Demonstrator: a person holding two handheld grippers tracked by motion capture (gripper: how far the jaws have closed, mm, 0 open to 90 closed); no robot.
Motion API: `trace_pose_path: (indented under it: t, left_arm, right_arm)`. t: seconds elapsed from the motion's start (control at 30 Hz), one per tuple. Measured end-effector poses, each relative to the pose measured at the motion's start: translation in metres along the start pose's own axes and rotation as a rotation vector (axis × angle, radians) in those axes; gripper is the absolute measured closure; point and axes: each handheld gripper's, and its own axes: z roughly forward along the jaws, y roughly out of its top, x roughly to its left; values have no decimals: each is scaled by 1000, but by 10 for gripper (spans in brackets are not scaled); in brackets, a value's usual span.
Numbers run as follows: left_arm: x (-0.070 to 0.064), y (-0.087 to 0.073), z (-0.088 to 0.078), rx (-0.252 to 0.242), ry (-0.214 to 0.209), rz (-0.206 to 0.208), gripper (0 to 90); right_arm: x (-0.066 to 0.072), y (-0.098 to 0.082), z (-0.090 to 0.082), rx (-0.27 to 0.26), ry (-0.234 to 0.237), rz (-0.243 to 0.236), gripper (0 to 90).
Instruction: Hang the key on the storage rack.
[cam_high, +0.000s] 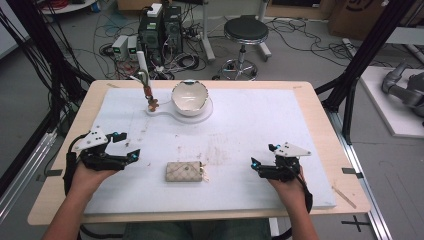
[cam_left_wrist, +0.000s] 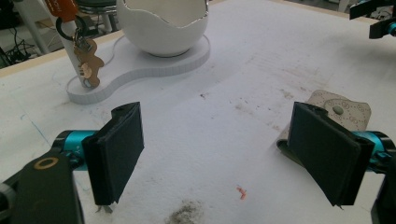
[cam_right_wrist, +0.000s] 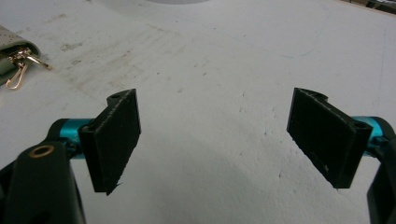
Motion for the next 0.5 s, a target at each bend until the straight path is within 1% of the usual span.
trace_pose_path:
  t: [0.03, 0.13, 0.23, 0.27, 0.37, 0.4, 0.47, 0.5]
  left_arm:
    - [0, 0, 0, 0, 0, 0, 185]
    - [-2, 0, -1, 1, 5, 2, 185]
    - [-2, -1, -2, -1, 4, -4, 185]
    - [-2, -2, -1, -6, -3, -13, 185]
    - [-1, -2, 2, -1, -11, -12, 185]
    - [-1, -3, 3, 1, -24, -9, 185]
    - [-1, -3, 3, 4, -21, -8, 185]
    - [-2, -4, 1, -2, -24, -1, 186]
  right_arm:
    - [0, 0, 0, 1, 1, 7, 177]
    - [0, 0, 2, 1, 7, -2, 177]
    - [0, 0, 2, 0, 12, 1, 177]
    - [0, 0, 1, -2, 13, 9, 177]
    - [1, 0, 1, -1, 11, 13, 177]
    - [1, 0, 2, 6, 12, 12, 177]
    - [1, 0, 2, 8, 10, 12, 177]
    - [1, 1, 5, 10, 11, 7, 177]
